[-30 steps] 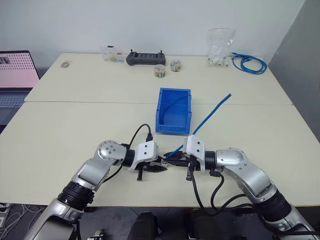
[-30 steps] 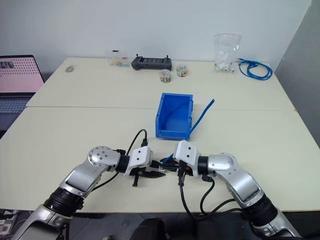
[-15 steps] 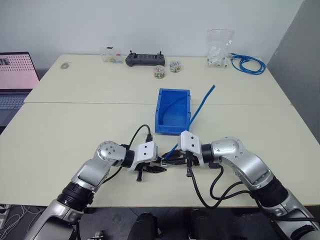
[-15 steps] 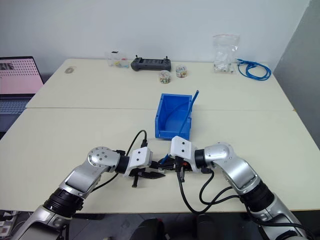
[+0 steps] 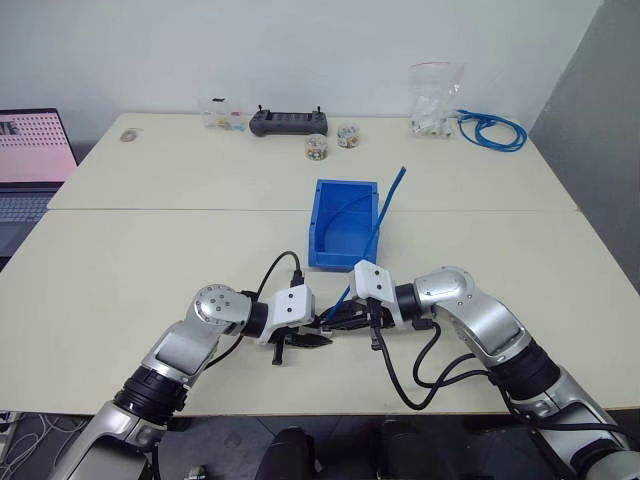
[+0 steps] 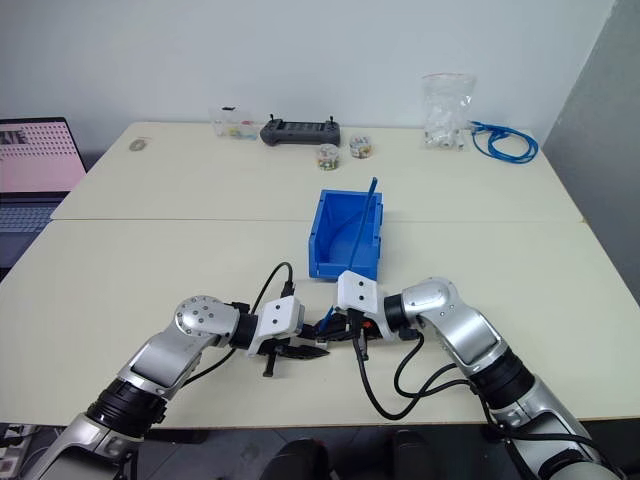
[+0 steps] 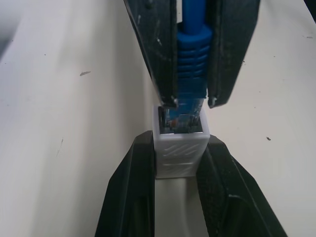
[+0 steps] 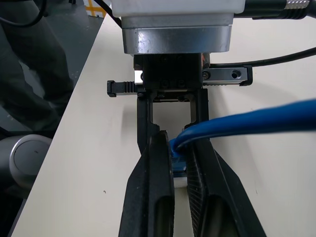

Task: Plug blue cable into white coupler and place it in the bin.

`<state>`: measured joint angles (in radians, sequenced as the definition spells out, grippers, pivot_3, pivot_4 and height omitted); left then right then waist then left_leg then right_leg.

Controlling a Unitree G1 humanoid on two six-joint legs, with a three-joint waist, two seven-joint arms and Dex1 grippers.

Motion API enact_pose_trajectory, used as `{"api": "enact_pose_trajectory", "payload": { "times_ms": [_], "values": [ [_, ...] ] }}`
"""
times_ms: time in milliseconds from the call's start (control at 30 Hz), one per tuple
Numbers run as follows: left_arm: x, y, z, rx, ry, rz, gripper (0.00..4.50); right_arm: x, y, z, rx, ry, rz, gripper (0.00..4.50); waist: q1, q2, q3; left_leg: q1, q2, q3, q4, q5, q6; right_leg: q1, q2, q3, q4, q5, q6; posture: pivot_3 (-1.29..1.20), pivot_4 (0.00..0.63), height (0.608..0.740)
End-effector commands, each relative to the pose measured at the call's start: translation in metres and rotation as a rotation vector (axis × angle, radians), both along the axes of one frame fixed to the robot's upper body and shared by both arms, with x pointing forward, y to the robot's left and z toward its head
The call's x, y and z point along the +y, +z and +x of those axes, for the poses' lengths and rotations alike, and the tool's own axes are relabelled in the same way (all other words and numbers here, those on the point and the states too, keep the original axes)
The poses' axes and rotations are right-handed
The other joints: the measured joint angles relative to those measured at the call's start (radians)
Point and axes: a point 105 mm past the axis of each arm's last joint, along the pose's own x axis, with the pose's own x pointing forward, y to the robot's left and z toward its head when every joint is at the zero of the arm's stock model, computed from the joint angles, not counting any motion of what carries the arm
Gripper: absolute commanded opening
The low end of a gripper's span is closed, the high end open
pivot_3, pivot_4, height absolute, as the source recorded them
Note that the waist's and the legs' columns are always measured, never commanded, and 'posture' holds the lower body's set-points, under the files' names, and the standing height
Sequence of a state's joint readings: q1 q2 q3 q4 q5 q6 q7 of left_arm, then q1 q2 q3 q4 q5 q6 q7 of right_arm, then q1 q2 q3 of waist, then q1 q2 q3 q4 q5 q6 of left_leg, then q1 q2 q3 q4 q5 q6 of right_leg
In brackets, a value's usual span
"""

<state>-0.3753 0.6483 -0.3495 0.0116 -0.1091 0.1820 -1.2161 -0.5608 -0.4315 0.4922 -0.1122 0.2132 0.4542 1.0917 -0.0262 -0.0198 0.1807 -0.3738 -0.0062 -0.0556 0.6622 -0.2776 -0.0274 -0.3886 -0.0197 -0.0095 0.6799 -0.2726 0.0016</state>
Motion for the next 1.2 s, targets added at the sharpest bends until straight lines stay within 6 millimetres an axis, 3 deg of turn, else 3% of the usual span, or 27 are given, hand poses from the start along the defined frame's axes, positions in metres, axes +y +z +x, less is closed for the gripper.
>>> {"api": "enact_pose_trajectory", "payload": {
  "times_ms": [33, 200, 500, 700, 767, 867, 1033, 1100, 1200],
  "values": [
    [-0.008, -0.007, -0.007, 0.025, -0.027, 0.002, 0.82, 0.004, -0.046, -0.019, 0.130, 0.057, -0.124, 0.07, 0.000, 0.000, -0.002, 0.000, 0.000, 0.000, 0.000, 0.000, 0.000, 0.000, 0.000, 0.000, 0.000, 0.000, 0.000, 0.00, 0.150, 0.740],
    [-0.011, -0.005, -0.005, 0.025, -0.022, -0.008, 0.81, -0.005, -0.066, -0.019, 0.164, 0.037, -0.180, 0.07, -0.001, 0.002, -0.010, 0.007, 0.000, 0.001, -0.002, 0.000, 0.000, 0.005, 0.000, 0.001, -0.001, -0.002, 0.002, 0.00, 0.150, 0.740],
    [-0.010, -0.004, -0.004, 0.036, 0.017, -0.030, 0.81, -0.005, -0.062, -0.018, 0.147, 0.043, -0.164, 0.07, -0.001, 0.005, -0.021, 0.010, 0.000, 0.001, -0.002, -0.001, 0.001, 0.009, 0.000, 0.001, -0.001, -0.005, 0.005, 0.00, 0.150, 0.740],
    [-0.002, 0.000, 0.006, -0.013, 0.103, -0.051, 0.81, -0.001, -0.014, -0.003, 0.110, -0.030, 0.011, 0.07, 0.001, 0.006, -0.021, 0.010, 0.000, 0.001, -0.002, -0.001, 0.001, 0.009, -0.001, 0.001, -0.002, -0.005, 0.005, 0.00, 0.150, 0.740],
    [0.006, 0.004, 0.014, -0.065, 0.163, -0.043, 1.51, -0.003, 0.003, 0.002, 0.097, -0.068, 0.069, 0.07, 0.001, 0.006, -0.020, 0.009, 0.000, 0.000, -0.002, -0.001, 0.001, 0.009, -0.001, 0.001, -0.002, -0.005, 0.005, 0.00, 0.150, 0.740],
    [0.014, 0.024, 0.022, -0.114, 0.252, -0.105, 2.16, -0.006, 0.028, 0.009, 0.086, -0.133, 0.159, 0.07, 0.000, 0.004, -0.017, 0.007, 0.000, 0.000, -0.002, -0.001, 0.001, 0.007, -0.001, 0.001, -0.001, -0.005, 0.005, 0.00, 0.150, 0.740],
    [0.028, 0.057, 0.014, -0.137, 0.322, -0.160, 3.44, -0.012, 0.065, 0.013, 0.068, -0.220, 0.294, 0.07, -0.006, 0.004, -0.017, -0.004, 0.001, -0.002, -0.001, -0.001, 0.001, -0.005, -0.001, 0.000, 0.000, -0.002, 0.000, 0.00, 0.150, 0.740],
    [0.029, 0.076, 0.005, -0.132, 0.346, -0.194, 3.94, -0.020, 0.089, 0.026, 0.047, -0.299, 0.384, 0.07, -0.005, 0.005, -0.016, -0.007, 0.001, -0.002, -0.002, -0.001, 0.001, -0.007, -0.001, 0.000, 0.000, -0.002, 0.000, 0.00, 0.150, 0.740],
    [0.030, 0.098, 0.008, -0.180, 0.425, -0.240, 4.49, -0.026, 0.114, 0.044, 0.034, -0.370, 0.460, 0.07, -0.003, 0.005, -0.013, -0.008, 0.000, -0.001, -0.001, -0.001, 0.001, -0.007, -0.001, 0.000, 0.000, -0.001, 0.000, 0.00, 0.150, 0.740]
  ]
}}
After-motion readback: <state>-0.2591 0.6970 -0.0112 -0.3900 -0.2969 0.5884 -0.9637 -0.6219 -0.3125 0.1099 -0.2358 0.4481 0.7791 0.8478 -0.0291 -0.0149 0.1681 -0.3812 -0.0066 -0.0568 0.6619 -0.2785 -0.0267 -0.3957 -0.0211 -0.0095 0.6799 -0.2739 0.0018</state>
